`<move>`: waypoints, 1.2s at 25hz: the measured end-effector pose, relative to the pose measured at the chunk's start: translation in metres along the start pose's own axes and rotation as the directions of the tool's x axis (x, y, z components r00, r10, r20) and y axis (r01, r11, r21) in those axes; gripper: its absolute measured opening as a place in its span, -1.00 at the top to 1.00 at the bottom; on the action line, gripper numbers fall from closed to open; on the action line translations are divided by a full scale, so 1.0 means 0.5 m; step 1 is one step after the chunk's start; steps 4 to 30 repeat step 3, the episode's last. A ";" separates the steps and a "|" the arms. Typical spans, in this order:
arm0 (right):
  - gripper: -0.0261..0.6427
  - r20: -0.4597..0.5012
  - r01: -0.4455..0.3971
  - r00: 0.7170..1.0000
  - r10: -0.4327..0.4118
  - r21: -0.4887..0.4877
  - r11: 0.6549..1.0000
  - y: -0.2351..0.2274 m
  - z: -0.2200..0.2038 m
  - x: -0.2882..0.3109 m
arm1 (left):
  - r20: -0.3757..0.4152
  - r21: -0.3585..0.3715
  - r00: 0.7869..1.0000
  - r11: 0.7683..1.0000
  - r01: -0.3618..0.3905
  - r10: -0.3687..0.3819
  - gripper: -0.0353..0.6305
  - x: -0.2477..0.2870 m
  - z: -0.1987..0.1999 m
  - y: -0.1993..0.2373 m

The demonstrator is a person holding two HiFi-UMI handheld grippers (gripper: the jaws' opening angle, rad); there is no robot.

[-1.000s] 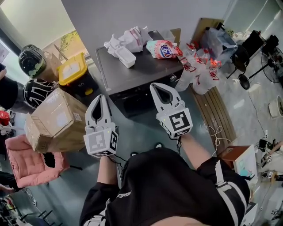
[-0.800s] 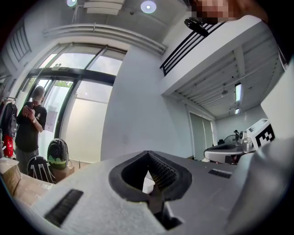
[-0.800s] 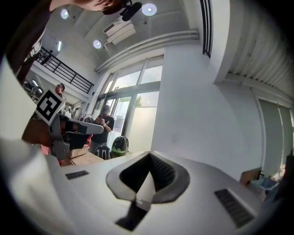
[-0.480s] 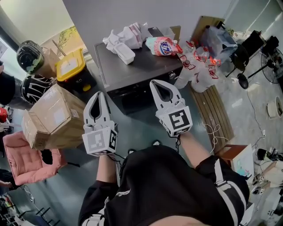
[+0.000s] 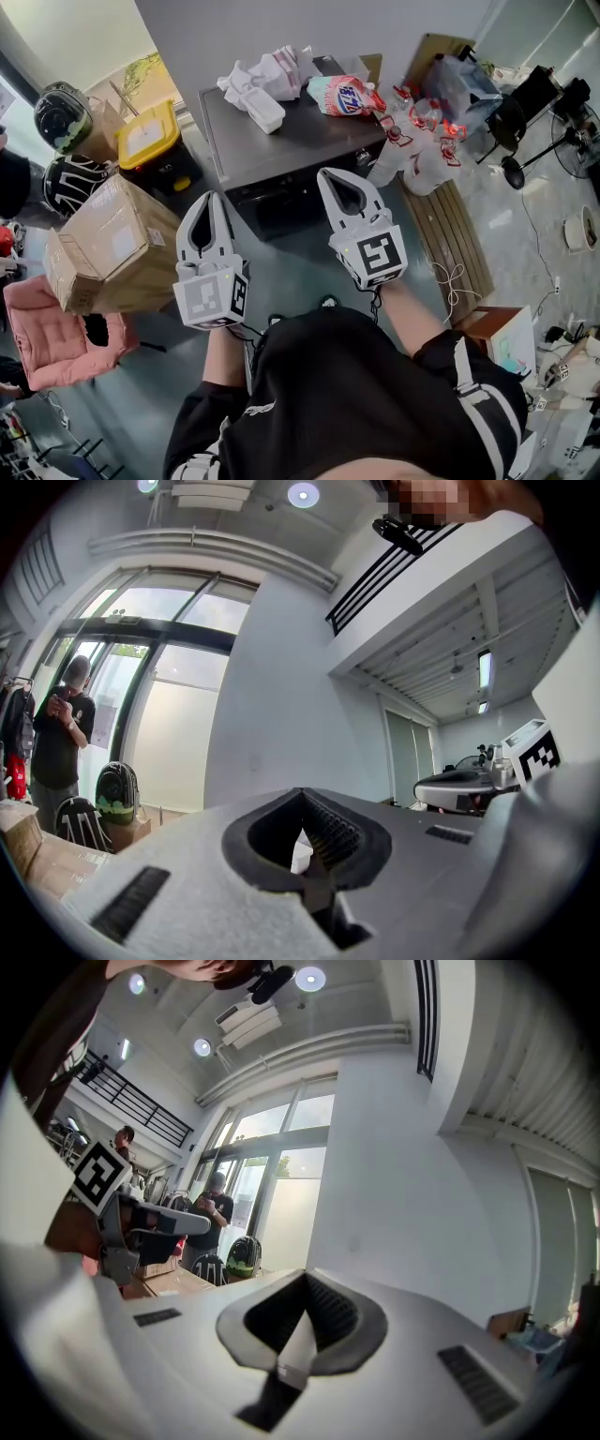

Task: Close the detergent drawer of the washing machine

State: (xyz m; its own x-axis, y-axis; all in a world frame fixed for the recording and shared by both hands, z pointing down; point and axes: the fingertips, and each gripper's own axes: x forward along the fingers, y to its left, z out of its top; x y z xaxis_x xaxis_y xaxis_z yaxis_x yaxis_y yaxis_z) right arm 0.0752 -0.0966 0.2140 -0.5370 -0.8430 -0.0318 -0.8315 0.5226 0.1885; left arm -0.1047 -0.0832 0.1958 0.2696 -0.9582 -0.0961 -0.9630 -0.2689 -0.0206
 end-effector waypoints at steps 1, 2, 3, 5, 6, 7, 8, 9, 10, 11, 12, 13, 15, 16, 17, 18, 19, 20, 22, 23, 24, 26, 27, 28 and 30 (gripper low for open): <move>0.91 0.004 0.001 1.000 -0.001 -0.002 1.000 0.000 0.002 -0.002 | 0.001 0.000 1.000 1.000 0.001 -0.001 0.88 -0.002 0.001 -0.001; 0.91 0.005 0.001 1.000 -0.001 -0.003 1.000 0.001 0.004 -0.004 | 0.002 0.001 1.000 1.000 0.001 -0.001 0.88 -0.004 0.001 -0.003; 0.91 0.007 0.001 1.000 -0.001 -0.004 1.000 0.002 0.005 -0.006 | 0.003 0.001 1.000 1.000 0.002 -0.002 0.88 -0.006 0.002 -0.004; 0.91 0.007 0.001 1.000 -0.001 -0.004 1.000 0.002 0.005 -0.006 | 0.003 0.001 1.000 1.000 0.002 -0.002 0.88 -0.006 0.002 -0.004; 0.91 0.007 0.001 1.000 -0.001 -0.004 1.000 0.002 0.005 -0.006 | 0.003 0.001 1.000 1.000 0.002 -0.002 0.88 -0.006 0.002 -0.004; 0.91 0.007 0.001 1.000 -0.001 -0.004 1.000 0.002 0.005 -0.006 | 0.003 0.001 1.000 1.000 0.002 -0.002 0.88 -0.006 0.002 -0.004; 0.91 0.007 0.001 1.000 -0.001 -0.004 1.000 0.002 0.005 -0.006 | 0.003 0.001 1.000 1.000 0.002 -0.002 0.88 -0.006 0.002 -0.004; 0.91 0.007 0.001 1.000 -0.001 -0.004 1.000 0.002 0.005 -0.006 | 0.003 0.001 1.000 1.000 0.002 -0.002 0.88 -0.006 0.002 -0.004; 0.91 0.007 0.001 1.000 -0.001 -0.004 1.000 0.002 0.005 -0.006 | 0.003 0.001 1.000 1.000 0.002 -0.002 0.88 -0.006 0.002 -0.004; 0.91 0.007 0.001 1.000 -0.001 -0.004 1.000 0.002 0.005 -0.006 | 0.003 0.001 1.000 1.000 0.002 -0.002 0.88 -0.006 0.002 -0.004; 0.91 0.007 0.001 1.000 -0.001 -0.004 1.000 0.002 0.005 -0.006 | 0.003 0.001 1.000 1.000 0.002 -0.002 0.88 -0.006 0.002 -0.004; 0.91 0.007 0.001 1.000 -0.001 -0.004 1.000 0.002 0.005 -0.006 | 0.003 0.001 1.000 1.000 0.002 -0.002 0.88 -0.006 0.002 -0.004; 0.91 0.007 0.001 1.000 -0.001 -0.004 1.000 0.002 0.005 -0.006 | 0.003 0.001 1.000 1.000 0.002 -0.002 0.88 -0.006 0.002 -0.004; 0.91 0.007 0.001 1.000 -0.001 -0.004 1.000 0.002 0.005 -0.006 | 0.003 0.001 1.000 1.000 0.002 -0.002 0.88 -0.006 0.002 -0.004; 0.91 0.007 0.001 1.000 -0.001 -0.004 1.000 0.002 0.005 -0.006 | 0.003 0.001 1.000 1.000 0.002 -0.002 0.88 -0.006 0.002 -0.004; 0.91 0.007 0.001 1.000 -0.001 -0.004 1.000 0.002 0.005 -0.006 | 0.003 0.001 1.000 1.000 0.002 -0.002 0.88 -0.006 0.002 -0.004; 0.91 0.007 0.001 1.000 -0.001 -0.004 1.000 0.002 0.005 -0.006 | 0.003 0.001 1.000 1.000 0.002 -0.002 0.88 -0.006 0.002 -0.004; 0.91 0.007 0.001 1.000 -0.001 -0.004 1.000 0.002 0.005 -0.006 | 0.003 0.001 1.000 1.000 0.002 -0.002 0.88 -0.006 0.002 -0.004; 0.91 0.007 0.001 1.000 -0.001 -0.004 1.000 0.002 0.005 -0.006 | 0.003 0.001 1.000 1.000 0.002 -0.002 0.88 -0.006 0.002 -0.004; 0.91 0.007 0.001 1.000 -0.001 -0.004 1.000 0.002 0.005 -0.006 | 0.003 0.001 1.000 1.000 0.002 -0.002 0.88 -0.006 0.002 -0.004; 0.91 0.007 0.001 1.000 -0.001 -0.004 1.000 0.002 0.005 -0.006 | 0.003 0.001 1.000 1.000 0.002 -0.002 0.88 -0.006 0.002 -0.004; 0.91 0.007 0.001 1.000 -0.001 -0.004 1.000 0.002 0.005 -0.006 | 0.003 0.001 1.000 1.000 0.002 -0.002 0.88 -0.006 0.002 -0.004; 0.91 0.007 0.001 1.000 -0.001 -0.004 1.000 0.002 0.005 -0.006 | 0.003 0.001 1.000 1.000 0.002 -0.002 0.88 -0.006 0.002 -0.004; 0.91 0.007 0.001 1.000 -0.001 -0.004 1.000 0.002 0.005 -0.006 | 0.003 0.001 1.000 1.000 0.002 -0.002 0.88 -0.006 0.002 -0.004; 0.91 0.007 0.001 1.000 -0.001 -0.004 1.000 0.002 0.005 -0.006 | 0.003 0.001 1.000 1.000 0.002 -0.002 0.88 -0.006 0.002 -0.004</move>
